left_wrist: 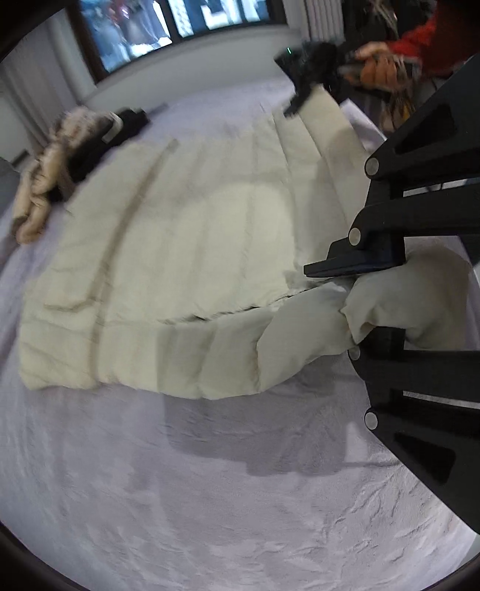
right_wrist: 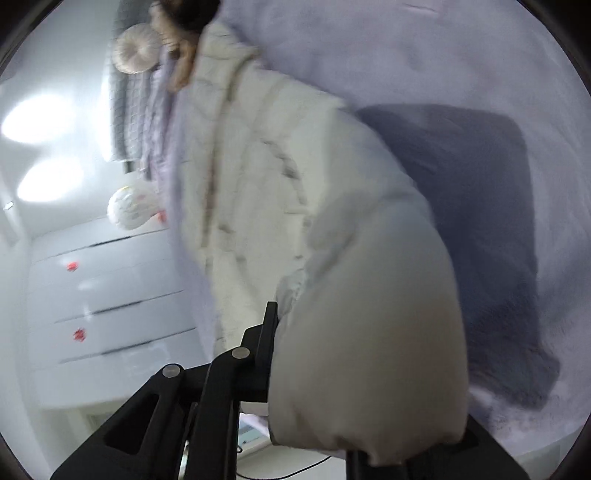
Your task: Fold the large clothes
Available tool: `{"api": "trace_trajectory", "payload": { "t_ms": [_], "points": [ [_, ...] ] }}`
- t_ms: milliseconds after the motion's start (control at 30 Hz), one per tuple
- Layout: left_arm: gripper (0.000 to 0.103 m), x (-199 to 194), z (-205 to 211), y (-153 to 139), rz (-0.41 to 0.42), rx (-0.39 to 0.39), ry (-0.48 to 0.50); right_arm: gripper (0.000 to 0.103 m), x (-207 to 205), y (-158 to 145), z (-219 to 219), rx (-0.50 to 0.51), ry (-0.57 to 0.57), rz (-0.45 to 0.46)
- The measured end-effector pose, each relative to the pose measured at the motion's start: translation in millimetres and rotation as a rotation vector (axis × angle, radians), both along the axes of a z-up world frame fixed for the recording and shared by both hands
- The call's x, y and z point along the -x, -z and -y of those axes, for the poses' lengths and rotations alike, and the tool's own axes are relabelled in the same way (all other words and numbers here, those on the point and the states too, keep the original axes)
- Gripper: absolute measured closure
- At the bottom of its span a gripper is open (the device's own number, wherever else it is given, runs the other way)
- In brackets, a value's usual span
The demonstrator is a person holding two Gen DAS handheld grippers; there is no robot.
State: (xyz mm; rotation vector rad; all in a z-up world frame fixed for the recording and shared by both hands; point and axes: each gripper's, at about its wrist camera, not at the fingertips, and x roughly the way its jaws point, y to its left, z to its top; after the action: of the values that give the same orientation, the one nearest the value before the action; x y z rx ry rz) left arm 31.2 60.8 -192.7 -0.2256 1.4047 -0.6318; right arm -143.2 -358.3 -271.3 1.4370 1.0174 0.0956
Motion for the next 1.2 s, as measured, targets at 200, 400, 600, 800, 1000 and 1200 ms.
{"api": "trace_trajectory", "payload": {
  "t_ms": [200, 400, 600, 800, 1000, 1200],
  "points": [
    [0.084, -48, 11, -54, 0.08, 0.064, -0.104, 0.091, -54, -50, 20, 0.016, -0.092, 0.158],
    [0.084, -119, 38, -90, 0.211, 0.051, -0.165, 0.091, -141, -88, 54, 0.058, -0.146, 0.266],
    [0.084, -189, 48, -85, 0.284, -0.014, -0.196, 0.091, -241, -94, 77, 0.137, -0.173, 0.28],
    [0.082, -246, 74, -42, 0.294, -0.19, -0.148, 0.091, -316, -77, 78, 0.229, -0.148, 0.234],
    [0.079, -270, 78, -12, 0.215, -0.252, -0.092, 0.091, -353, -56, 68, 0.347, -0.162, 0.158],
    [0.031, -252, 71, -37, 0.308, -0.314, -0.051, 0.09, -361, -49, 64, 0.432, -0.148, 0.101]
  ]
}}
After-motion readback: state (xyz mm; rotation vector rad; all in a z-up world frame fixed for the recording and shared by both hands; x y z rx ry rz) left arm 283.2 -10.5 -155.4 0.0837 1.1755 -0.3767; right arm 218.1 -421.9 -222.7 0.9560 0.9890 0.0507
